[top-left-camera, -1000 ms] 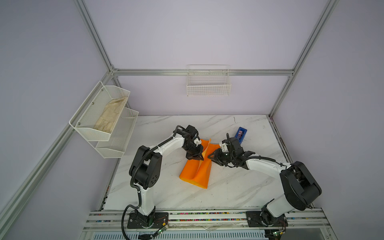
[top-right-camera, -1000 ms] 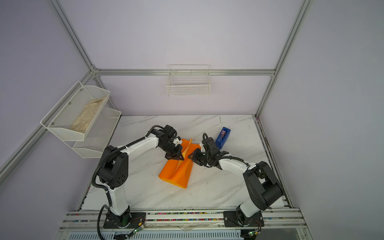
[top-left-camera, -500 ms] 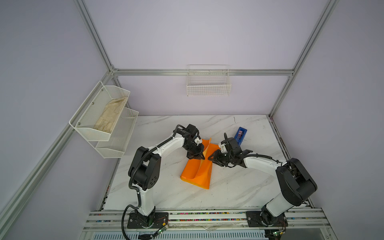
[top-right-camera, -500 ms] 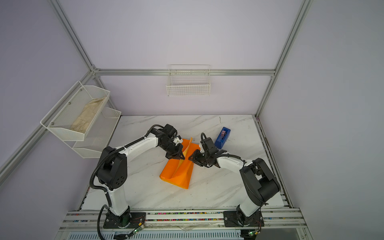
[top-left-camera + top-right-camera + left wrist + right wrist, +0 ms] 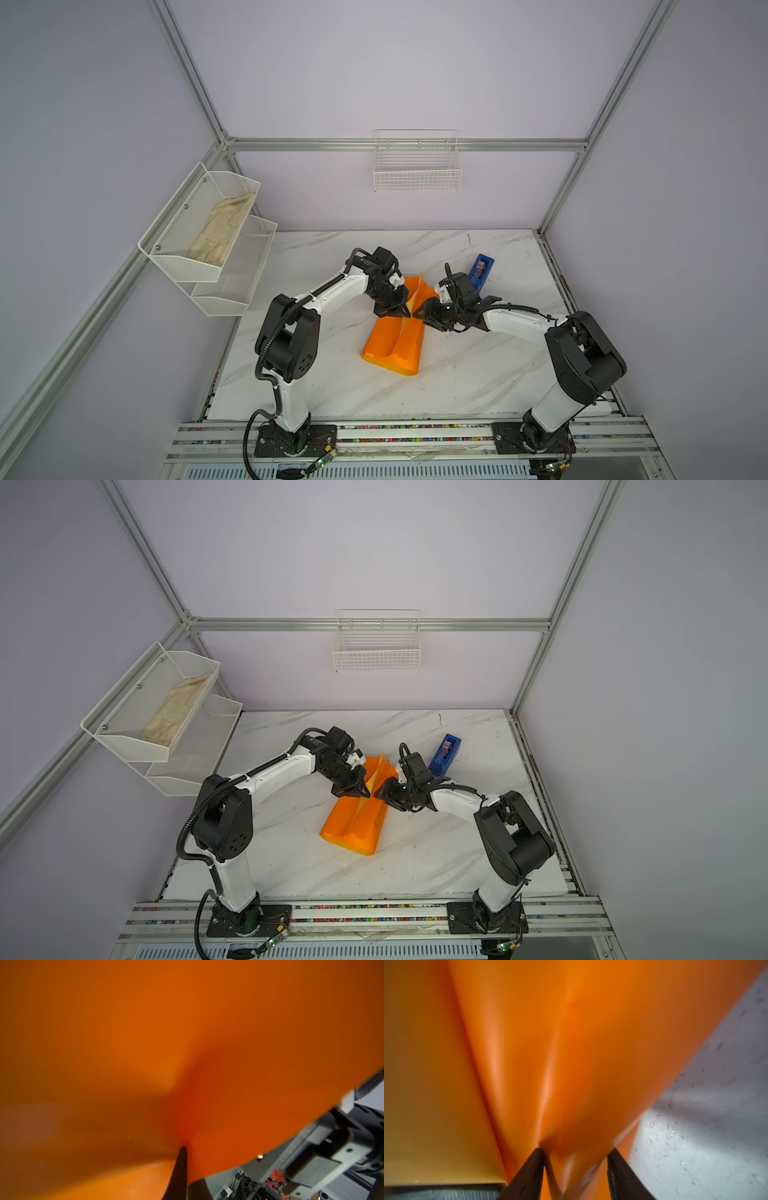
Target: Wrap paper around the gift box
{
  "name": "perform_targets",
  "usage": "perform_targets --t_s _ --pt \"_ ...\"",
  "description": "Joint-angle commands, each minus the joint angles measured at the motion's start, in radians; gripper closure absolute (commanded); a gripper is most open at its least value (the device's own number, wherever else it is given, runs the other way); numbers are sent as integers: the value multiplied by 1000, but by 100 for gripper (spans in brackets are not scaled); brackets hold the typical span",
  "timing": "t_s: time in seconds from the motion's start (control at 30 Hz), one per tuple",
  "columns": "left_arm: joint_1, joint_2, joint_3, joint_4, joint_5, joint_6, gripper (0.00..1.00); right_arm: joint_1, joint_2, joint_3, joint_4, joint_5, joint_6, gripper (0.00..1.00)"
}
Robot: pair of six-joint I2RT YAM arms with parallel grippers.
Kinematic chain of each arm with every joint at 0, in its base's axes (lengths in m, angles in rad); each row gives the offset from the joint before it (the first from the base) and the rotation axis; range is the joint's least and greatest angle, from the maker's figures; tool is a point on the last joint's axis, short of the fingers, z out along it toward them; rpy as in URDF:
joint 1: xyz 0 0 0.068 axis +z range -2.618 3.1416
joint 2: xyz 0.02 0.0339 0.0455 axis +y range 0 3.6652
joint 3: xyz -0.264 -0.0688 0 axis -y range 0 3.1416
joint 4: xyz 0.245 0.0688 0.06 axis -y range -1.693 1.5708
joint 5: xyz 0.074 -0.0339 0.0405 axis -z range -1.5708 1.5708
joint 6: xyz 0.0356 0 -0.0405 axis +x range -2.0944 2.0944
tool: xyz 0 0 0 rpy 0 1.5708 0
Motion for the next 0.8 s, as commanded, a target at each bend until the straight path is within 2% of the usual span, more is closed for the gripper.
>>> perform_targets --t_s 0.0,0.2,0.3,0.53,0.77 --pt "-32 12 9 50 85 -16 100 9 30 -9 -76 54 -15 49" --pt "-29 45 -64 83 64 -9 100 7 -61 10 -119 80 2 38" --pt "-25 56 -91 97 60 -14 100 -3 -111 11 -142 97 20 37" --pt "-20 57 -110 128 72 -29 98 -38 -224 -29 -190 124 30 38" --pt "-18 53 -115 150 88 -46 98 -38 -193 -74 -157 79 6 48"
